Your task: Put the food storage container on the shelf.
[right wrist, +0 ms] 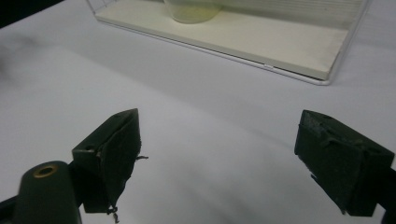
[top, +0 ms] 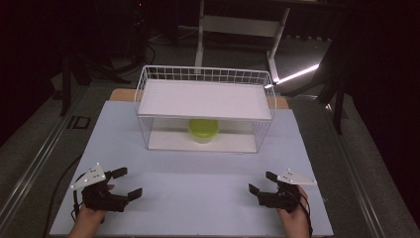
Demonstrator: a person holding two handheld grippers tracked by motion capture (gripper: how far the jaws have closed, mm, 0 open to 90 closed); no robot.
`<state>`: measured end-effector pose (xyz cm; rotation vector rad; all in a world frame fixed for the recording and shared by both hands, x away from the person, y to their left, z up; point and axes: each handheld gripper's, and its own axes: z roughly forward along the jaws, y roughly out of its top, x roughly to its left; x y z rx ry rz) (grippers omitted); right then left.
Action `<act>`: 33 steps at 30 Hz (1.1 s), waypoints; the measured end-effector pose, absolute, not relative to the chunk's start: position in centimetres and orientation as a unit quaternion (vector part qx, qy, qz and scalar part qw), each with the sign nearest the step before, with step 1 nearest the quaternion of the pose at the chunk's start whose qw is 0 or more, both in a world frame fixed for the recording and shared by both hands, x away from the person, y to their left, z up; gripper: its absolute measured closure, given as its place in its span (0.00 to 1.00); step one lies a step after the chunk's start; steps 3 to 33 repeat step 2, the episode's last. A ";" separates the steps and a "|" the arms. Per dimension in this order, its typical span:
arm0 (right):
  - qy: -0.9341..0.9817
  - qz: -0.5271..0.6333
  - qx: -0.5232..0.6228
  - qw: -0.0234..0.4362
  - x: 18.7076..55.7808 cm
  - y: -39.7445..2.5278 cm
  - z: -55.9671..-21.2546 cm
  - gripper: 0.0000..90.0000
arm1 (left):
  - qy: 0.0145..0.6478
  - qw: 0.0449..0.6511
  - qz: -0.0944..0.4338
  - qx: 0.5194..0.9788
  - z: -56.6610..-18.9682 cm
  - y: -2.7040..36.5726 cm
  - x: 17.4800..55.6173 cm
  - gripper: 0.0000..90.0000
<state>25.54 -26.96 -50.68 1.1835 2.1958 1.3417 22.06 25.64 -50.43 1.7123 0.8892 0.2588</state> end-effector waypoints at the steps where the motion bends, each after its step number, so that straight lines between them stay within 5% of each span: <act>1: 0.766 0.468 0.413 0.154 25.5 -27.0 -50.7 0.16 | 0.378 0.563 0.111 0.726 -50.4 25.7 22.0 0.01; 33: 0.765 0.468 0.415 0.154 25.5 -27.1 -50.7 0.16 | 0.378 0.562 0.111 0.727 -50.4 25.7 22.0 0.01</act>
